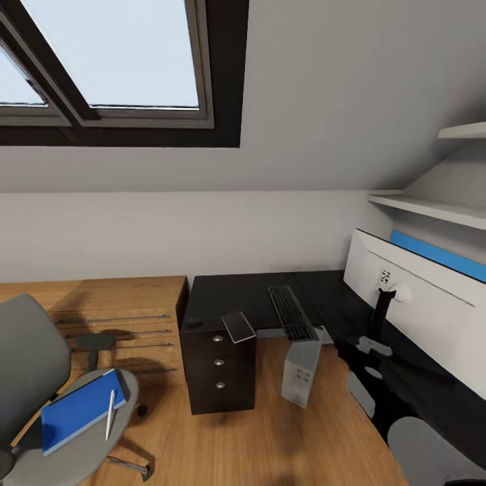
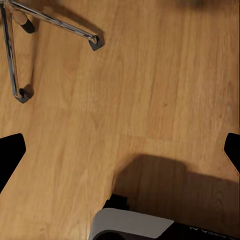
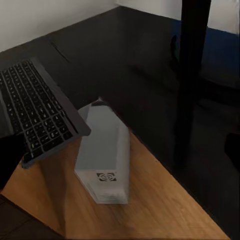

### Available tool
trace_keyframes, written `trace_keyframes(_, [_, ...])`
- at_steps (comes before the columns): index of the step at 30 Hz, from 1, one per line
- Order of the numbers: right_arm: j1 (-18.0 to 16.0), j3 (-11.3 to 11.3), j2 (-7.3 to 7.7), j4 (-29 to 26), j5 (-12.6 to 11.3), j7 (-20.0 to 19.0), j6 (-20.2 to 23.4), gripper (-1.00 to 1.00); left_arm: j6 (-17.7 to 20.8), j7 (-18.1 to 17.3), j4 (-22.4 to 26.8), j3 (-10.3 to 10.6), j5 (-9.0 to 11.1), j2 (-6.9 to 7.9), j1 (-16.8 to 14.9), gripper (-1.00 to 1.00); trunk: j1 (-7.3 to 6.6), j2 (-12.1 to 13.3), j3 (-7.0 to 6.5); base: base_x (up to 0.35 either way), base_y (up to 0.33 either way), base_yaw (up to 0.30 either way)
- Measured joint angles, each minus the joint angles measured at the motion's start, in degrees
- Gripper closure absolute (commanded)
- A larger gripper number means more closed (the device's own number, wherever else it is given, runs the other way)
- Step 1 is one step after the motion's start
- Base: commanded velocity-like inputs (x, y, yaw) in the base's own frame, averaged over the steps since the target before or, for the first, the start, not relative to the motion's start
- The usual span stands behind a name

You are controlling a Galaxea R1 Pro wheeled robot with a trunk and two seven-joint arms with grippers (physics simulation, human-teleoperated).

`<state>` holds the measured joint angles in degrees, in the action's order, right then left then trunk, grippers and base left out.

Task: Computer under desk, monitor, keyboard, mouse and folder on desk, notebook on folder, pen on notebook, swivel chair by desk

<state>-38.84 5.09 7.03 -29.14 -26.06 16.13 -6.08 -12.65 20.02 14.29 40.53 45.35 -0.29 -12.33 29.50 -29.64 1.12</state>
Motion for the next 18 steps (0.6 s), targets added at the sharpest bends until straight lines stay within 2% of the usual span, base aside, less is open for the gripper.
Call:
trace_keyframes(1, [-1.63, 0.05, 0.15, 2.45, 0.37, 0.14, 0.05, -1.0, -0.02, 0.05, 0.26, 0.01, -0.03, -0.05, -0.01, -1.0, -0.22, 0.39, -0.16, 0.0, 0.0, 0.0])
trace_keyframes(2, [-4.89, 0.11, 0.37, 7.38, 1.57, 0.36, 0.04, -1.0, -0.03, 0.11, 1.33, 0.05, -0.08, -0.16, 0.0, -1.0, -0.43, 0.78, -0.33, 0.0, 0.0, 0.0])
trace_keyframes(3, [-11.25, -0.01, 0.67, 16.47, 6.07, 0.69, -1.81, -1.0, 0.24, 0.15, 7.38, 0.0, -0.34, -0.15, 0.05, -1.0, -0.64, 1.19, -0.48, 0.0, 0.0, 0.0])
trace_keyframes(4, [-13.3, 0.24, 0.7, 17.83, 7.65, 0.77, -3.07, -1.0, 0.41, 0.33, 12.58, 0.12, -0.57, -0.06, 0.05, -1.0, -0.88, 1.53, -0.67, 0.0, 0.0, 0.0])
trace_keyframes(7, [-14.23, 0.19, 0.74, 18.96, 8.94, 0.8, -5.04, -1.0, 1.1, 1.34, 18.25, 0.05, -0.76, 0.1, 0.08, -1.0, -1.53, 2.73, -1.16, 0.0, 0.0, 0.0])
trace_keyframes(9, [-14.7, 0.19, 0.77, 19.57, 9.68, 0.82, -6.33, -1.0, 3.39, 3.34, 23.91, 0.16, -1.16, 0.12, 0.09, -1.0, -1.97, 3.53, -1.52, 0.0, 0.0, 0.0])
trace_keyframes(10, [-14.88, 0.15, 0.82, 19.84, 9.91, 0.82, -6.85, -1.0, 5.53, 5.13, 27.44, 0.27, -1.48, 0.13, 0.08, -1.0, -2.19, 3.93, -1.7, 0.0, 0.0, 0.0])
trace_keyframes(11, [-15.06, 0.06, 0.88, 20.29, 10.06, 0.79, -7.34, -1.0, 8.92, 8.22, 33.7, 0.44, -1.57, 0.32, 0.07, -1.0, -2.41, 4.34, -1.89, 0.0, 0.0, 0.0])
trace_keyframes(12, [-15.11, 0.07, 0.9, 20.69, 10.16, 0.77, -7.45, -1.0, 9.85, 9.13, 36.04, 0.56, -1.36, 0.6, 0.08, -1.0, -2.63, 4.73, -2.06, 0.0, 0.0, 0.0])
trace_keyframes(15, [-15.14, 0.09, 1.0, 23.08, 10.38, 0.75, -8.29, -1.0, 10.72, 10.1, 38.28, 1.39, -1.37, 1.37, 0.17, -1.0, -2.86, 5.16, -2.24, 0.0, 0.0, 0.0])
trace_keyframes(18, [-14.94, 0.18, 1.11, 24.87, 10.51, 0.73, -13.53, -1.0, 10.56, 10.48, 41.68, 2.88, -1.41, 3.24, 2.08, -1.0, -2.86, 5.16, -2.24, 0.0, 0.0, 0.0])
